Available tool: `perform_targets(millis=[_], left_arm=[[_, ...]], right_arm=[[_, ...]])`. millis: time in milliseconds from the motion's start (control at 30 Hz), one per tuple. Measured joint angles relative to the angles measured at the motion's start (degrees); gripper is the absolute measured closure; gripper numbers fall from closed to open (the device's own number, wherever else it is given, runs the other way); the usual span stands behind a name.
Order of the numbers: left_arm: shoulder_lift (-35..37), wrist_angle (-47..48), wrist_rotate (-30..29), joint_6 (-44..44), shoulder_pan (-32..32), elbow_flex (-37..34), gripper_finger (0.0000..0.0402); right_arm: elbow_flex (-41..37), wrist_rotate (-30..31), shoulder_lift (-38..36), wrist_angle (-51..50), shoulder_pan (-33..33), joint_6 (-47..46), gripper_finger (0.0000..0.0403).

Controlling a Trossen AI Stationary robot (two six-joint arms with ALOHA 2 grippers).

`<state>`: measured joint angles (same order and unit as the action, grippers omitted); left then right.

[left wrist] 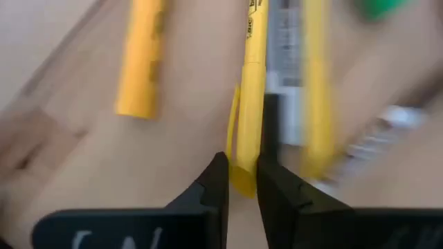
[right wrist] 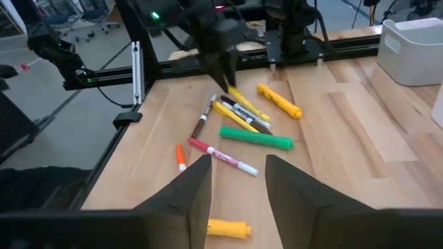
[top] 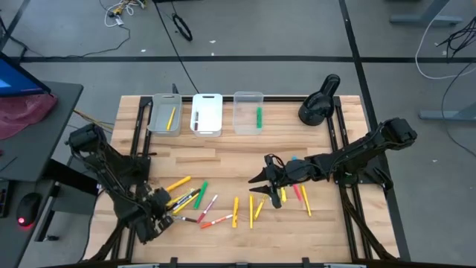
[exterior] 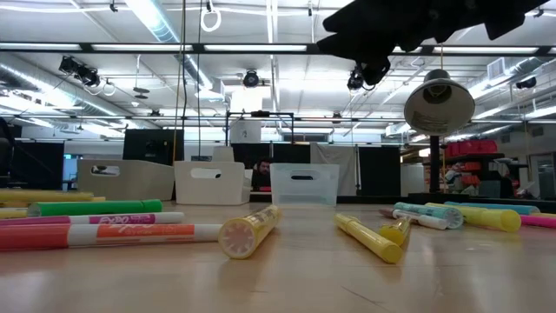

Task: Pick & Place Markers
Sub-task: Move the transparent bin to the right of the white bin

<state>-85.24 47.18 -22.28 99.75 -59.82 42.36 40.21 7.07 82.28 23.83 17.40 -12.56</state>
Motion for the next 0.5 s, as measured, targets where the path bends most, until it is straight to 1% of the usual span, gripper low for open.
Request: perform_targets(millis=[67,167,233,267,367,433,500], left_arm=[[0.54,3.65,-1.56,-0.88,1.33,2.18,0.0342],[2.32,6.10,-7.07,-4.04,4.74,5.50,0.0344],[4.24,9.42,-9.66,-5.85,7.84,7.03,0.0346],[5.23,11.78,-9.93,-6.30,9.92,7.82,0.0346],[9.35,20.17,-8.78,-6.52,18.00,9.97,0.0347],[12.49,27.18,-7.87,-6.82,24.31,10.60,0.0347],[16.01,32.28,-7.88,-7.54,31.29,11.15,0.0347]], right_arm=[[0.00,0.00,0.00,0.00,-0.06,0.61,0.0266],[0.00,0.02,0.00,-0.02,-0.06,1.04,0.0266],[0.00,0.02,0.00,-0.02,-0.06,1.12,0.0266],[0.00,0.02,0.00,-0.02,-0.06,1.17,0.0266],[0.00,0.02,0.00,0.05,-0.06,1.23,0.0266],[0.00,0.02,0.00,0.07,-0.06,1.24,0.0266],[0.00,0.02,0.00,0.15,-0.06,1.25,0.0266]])
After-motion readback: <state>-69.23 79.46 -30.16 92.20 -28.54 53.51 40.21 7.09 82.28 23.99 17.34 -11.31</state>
